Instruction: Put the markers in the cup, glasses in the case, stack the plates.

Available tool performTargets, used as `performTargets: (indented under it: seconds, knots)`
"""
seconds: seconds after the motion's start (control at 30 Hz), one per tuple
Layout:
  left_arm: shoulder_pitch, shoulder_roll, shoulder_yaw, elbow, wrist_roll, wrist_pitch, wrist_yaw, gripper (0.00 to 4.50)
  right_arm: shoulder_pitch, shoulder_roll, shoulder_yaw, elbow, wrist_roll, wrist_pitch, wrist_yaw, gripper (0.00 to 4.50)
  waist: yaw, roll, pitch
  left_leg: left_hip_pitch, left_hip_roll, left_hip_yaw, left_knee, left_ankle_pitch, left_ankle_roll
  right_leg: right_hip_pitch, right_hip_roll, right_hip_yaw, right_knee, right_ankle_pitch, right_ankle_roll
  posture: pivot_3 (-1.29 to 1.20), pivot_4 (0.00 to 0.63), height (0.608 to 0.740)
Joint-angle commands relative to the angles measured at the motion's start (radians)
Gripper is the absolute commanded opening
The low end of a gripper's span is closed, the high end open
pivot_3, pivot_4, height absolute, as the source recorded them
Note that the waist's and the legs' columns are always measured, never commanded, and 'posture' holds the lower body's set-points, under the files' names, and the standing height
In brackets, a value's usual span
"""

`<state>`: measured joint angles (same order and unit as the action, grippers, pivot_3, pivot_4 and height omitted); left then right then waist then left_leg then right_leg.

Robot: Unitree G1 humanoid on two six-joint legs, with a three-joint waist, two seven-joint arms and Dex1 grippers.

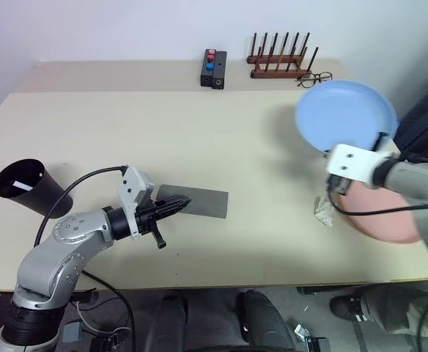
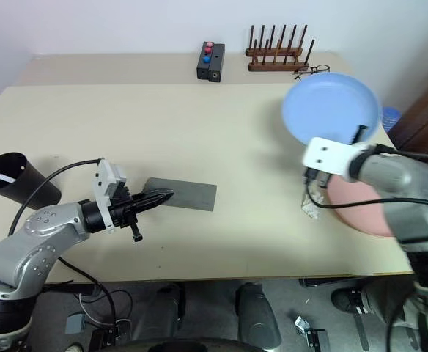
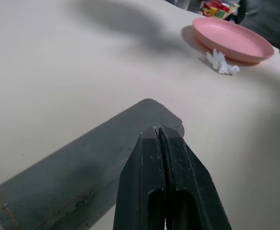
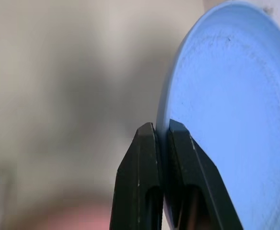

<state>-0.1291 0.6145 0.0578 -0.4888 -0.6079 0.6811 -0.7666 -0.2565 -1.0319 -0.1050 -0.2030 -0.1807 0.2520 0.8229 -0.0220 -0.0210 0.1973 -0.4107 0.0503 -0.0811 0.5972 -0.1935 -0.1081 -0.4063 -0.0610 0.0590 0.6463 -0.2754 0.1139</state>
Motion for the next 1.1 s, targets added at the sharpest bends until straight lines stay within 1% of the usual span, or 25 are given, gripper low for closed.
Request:
performTargets:
  seconds: [0.03, 0.13, 0.2, 0.3, 0.4, 0.43, 0.5, 0.53, 0.57, 0.6, 0.67, 0.73, 0.83, 1.0, 1.1]
  knots:
    - [-0.038, -0.003, -0.031, 0.028, 0.016, -0.048, -0.037, 0.00, 0.140, -0.043, -0.220, -0.092, 0.110, 0.061, 0.116, 0.11, 0.003, 0.000, 0.000, 0.001, 0.000, 0.000, 0.000, 0.000, 0.000, 0.000, 0.000, 0.000, 0.000, 0.000, 0.000, 0.00, 0.150, 0.740]
    - [-0.075, -0.010, -0.055, 0.070, 0.027, -0.067, -0.055, 0.00, 0.310, -0.052, -0.357, -0.144, 0.153, 0.087, 0.212, 0.11, 0.005, 0.000, 0.000, 0.001, 0.000, 0.000, 0.001, 0.000, 0.000, 0.001, 0.000, 0.000, 0.000, 0.000, 0.000, 0.00, 0.150, 0.740]
    - [-0.088, -0.013, -0.064, 0.086, 0.030, -0.075, -0.063, 0.00, 0.401, -0.049, -0.410, -0.177, 0.164, 0.099, 0.252, 0.11, 0.004, 0.000, 0.000, 0.001, 0.000, 0.001, 0.001, 0.000, 0.000, 0.001, 0.000, 0.000, 0.000, 0.000, 0.000, 0.00, 0.150, 0.740]
    - [-0.099, -0.017, -0.080, 0.097, 0.036, -0.080, -0.070, 0.00, 0.481, -0.043, -0.437, -0.173, 0.142, 0.084, 0.249, 0.11, -0.002, 0.000, 0.000, 0.001, 0.000, 0.001, 0.002, 0.000, 0.000, 0.001, 0.000, 0.001, 0.000, 0.000, 0.000, 0.00, 0.150, 0.740]
    - [-0.104, -0.018, -0.088, 0.106, 0.040, -0.085, -0.077, 0.00, 0.524, -0.036, -0.417, -0.144, 0.115, 0.070, 0.222, 0.11, 0.000, 0.000, 0.000, 0.001, 0.000, 0.001, 0.002, 0.000, 0.000, 0.001, 0.000, 0.001, 0.000, 0.000, 0.000, 0.00, 0.150, 0.740]
    - [-0.107, -0.019, -0.089, 0.109, 0.042, -0.086, -0.077, 0.00, 0.522, -0.033, -0.408, -0.140, 0.115, 0.072, 0.213, 0.37, 0.000, 0.000, 0.000, 0.001, 0.000, 0.001, 0.002, 0.000, 0.000, 0.001, 0.000, 0.001, 0.000, 0.000, 0.000, 0.00, 0.150, 0.740]
    - [-0.110, -0.019, -0.087, 0.112, 0.042, -0.085, -0.079, 0.00, 0.510, -0.027, -0.396, -0.141, 0.124, 0.076, 0.200, 1.05, 0.001, 0.000, 0.000, 0.001, 0.000, 0.001, 0.003, 0.000, 0.000, 0.001, -0.001, 0.001, 0.000, 0.000, 0.000, 0.00, 0.150, 0.740]
    - [-0.110, -0.018, -0.085, 0.111, 0.042, -0.084, -0.079, 0.00, 0.498, -0.023, -0.393, -0.148, 0.132, 0.084, 0.192, 1.46, 0.002, 0.000, 0.000, 0.001, 0.000, 0.001, 0.003, 0.000, 0.000, 0.001, -0.001, 0.001, 0.000, 0.000, 0.000, 0.00, 0.150, 0.740]
    - [-0.109, -0.017, -0.082, 0.111, 0.042, -0.084, -0.079, 0.00, 0.486, -0.020, -0.390, -0.152, 0.136, 0.082, 0.182, 2.01, 0.002, 0.000, 0.000, 0.001, 0.000, 0.001, 0.003, 0.000, 0.000, 0.002, -0.001, 0.001, 0.000, 0.000, 0.000, 0.00, 0.150, 0.740]
    - [-0.106, -0.015, -0.077, 0.110, 0.043, -0.084, -0.078, 0.00, 0.475, -0.019, -0.388, -0.155, 0.139, 0.074, 0.173, 2.44, 0.002, 0.000, 0.000, 0.001, 0.000, 0.001, 0.003, 0.000, 0.000, 0.002, -0.001, 0.001, 0.000, 0.000, 0.000, 0.00, 0.150, 0.740]
    - [-0.102, -0.013, -0.073, 0.110, 0.047, -0.083, -0.075, 0.00, 0.454, -0.018, -0.383, -0.158, 0.158, 0.077, 0.176, 2.44, 0.002, 0.000, 0.000, 0.001, 0.000, 0.001, 0.003, 0.000, 0.000, 0.002, -0.001, 0.001, 0.000, 0.000, 0.000, 0.00, 0.150, 0.740]
    - [-0.097, -0.009, -0.072, 0.108, 0.052, -0.084, -0.075, 0.00, 0.424, -0.005, -0.373, -0.185, 0.213, 0.113, 0.189, 2.44, 0.002, 0.000, 0.000, 0.001, 0.000, 0.001, 0.003, 0.000, 0.000, 0.002, 0.000, 0.001, 0.000, 0.000, 0.000, 0.00, 0.150, 0.740]
    - [-0.097, -0.007, -0.071, 0.109, 0.061, -0.082, -0.072, 0.00, 0.385, 0.026, -0.327, -0.234, 0.273, 0.160, 0.184, 2.44, 0.002, 0.000, 0.000, 0.001, 0.000, 0.001, 0.003, 0.000, 0.000, 0.002, 0.000, 0.001, 0.000, 0.000, 0.000, 0.00, 0.150, 0.740]
    - [-0.098, -0.016, -0.059, 0.099, 0.053, -0.080, -0.057, 0.00, 0.331, 0.087, -0.148, -0.223, 0.218, 0.168, 0.092, 2.44, 0.003, 0.000, 0.000, 0.001, 0.000, 0.001, 0.003, 0.000, 0.000, 0.002, -0.001, 0.001, 0.000, 0.000, 0.000, 0.00, 0.150, 0.740]
    - [-0.096, -0.018, -0.057, 0.094, 0.050, -0.079, -0.049, 0.00, 0.319, 0.104, -0.103, -0.196, 0.203, 0.159, 0.065, 2.44, 0.005, 0.000, 0.000, 0.001, 0.000, 0.001, 0.003, 0.000, 0.000, 0.002, -0.001, 0.001, 0.000, 0.000, 0.000, 0.00, 0.150, 0.740]
